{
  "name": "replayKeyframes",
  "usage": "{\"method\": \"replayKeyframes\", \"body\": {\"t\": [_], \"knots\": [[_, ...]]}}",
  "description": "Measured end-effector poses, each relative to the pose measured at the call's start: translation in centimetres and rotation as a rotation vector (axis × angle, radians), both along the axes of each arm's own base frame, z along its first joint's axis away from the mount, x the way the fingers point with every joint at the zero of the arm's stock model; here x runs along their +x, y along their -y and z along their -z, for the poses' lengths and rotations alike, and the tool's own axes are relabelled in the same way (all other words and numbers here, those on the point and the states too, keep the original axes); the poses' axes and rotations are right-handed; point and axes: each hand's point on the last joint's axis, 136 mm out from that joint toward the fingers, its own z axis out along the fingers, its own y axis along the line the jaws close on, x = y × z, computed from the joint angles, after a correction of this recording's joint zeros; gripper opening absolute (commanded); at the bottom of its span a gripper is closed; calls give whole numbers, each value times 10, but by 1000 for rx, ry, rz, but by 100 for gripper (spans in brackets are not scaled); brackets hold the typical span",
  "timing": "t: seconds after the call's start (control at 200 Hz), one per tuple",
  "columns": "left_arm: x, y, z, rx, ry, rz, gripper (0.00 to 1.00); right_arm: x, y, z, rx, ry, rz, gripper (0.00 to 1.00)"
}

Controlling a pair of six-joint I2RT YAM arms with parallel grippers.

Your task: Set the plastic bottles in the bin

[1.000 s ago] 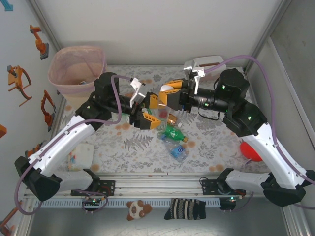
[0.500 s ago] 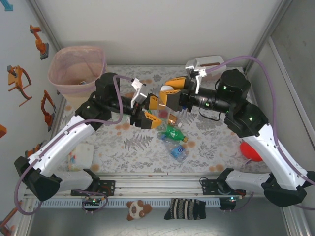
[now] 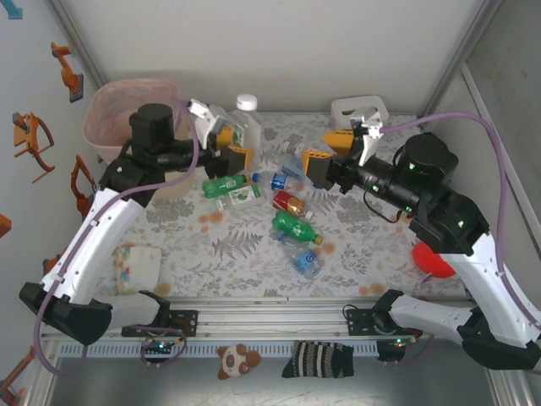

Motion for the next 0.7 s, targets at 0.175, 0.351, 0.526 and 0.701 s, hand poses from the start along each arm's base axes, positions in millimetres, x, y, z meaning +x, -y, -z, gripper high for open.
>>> {"method": "replayKeyframes", "body": {"t": [0.175, 0.351, 0.526, 0.701], "knots": [[59, -70, 6, 101, -17, -357, 57, 15, 8, 19, -74, -31, 93, 71], [103, -143, 8, 166, -54, -621, 56, 26, 12, 37, -138, -58, 145, 71], [136, -196, 7, 197, -82, -777, 57, 33, 12, 50, -189, -79, 170, 71], [165, -235, 8, 221, -112, -865, 57, 34, 14, 58, -221, -92, 182, 71]]}}
